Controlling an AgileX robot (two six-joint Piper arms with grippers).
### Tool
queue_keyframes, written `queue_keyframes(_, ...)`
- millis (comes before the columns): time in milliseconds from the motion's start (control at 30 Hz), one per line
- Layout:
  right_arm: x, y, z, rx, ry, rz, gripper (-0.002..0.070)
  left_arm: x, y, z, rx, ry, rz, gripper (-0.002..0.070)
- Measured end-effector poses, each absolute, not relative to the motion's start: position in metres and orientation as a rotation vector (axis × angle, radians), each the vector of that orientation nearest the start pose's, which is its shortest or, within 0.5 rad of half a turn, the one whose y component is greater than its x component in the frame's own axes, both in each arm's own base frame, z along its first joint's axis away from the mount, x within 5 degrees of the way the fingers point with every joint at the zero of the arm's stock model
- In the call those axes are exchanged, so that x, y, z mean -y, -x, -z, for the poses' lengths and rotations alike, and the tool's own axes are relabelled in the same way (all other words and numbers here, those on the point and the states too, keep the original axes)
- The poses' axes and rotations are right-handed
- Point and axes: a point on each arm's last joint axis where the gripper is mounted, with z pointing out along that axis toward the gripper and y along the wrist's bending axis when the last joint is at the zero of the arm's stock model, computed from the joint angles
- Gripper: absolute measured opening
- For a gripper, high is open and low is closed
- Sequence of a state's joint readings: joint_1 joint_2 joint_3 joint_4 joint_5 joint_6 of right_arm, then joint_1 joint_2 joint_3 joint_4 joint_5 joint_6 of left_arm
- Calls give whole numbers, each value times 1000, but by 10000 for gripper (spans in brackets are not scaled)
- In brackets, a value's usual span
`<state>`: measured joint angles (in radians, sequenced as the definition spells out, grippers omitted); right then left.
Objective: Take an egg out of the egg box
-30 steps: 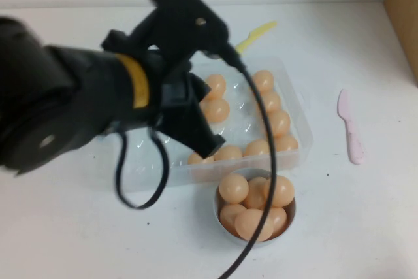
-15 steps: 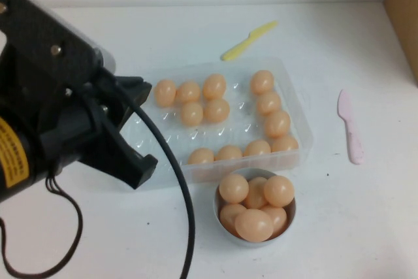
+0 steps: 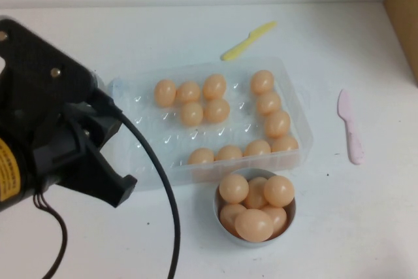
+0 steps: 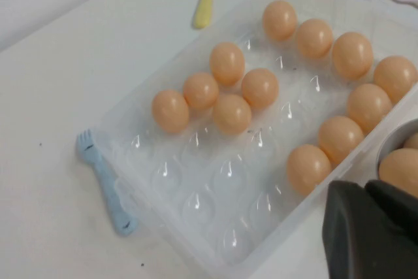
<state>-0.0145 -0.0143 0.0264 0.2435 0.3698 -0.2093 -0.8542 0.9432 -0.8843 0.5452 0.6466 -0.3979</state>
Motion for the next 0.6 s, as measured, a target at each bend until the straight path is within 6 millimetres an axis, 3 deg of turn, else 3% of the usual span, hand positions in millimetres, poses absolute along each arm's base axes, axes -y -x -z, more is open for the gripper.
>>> queue_keyframes(233, -7, -53, -173, -1855, 28, -88, -17, 111, -137, -352, -1930, -719, 146, -2)
queue_keyframes(600, -7, -53, -173, -1855, 28, -87, -17, 67, -112, -303, -1857, -511, 269, -2)
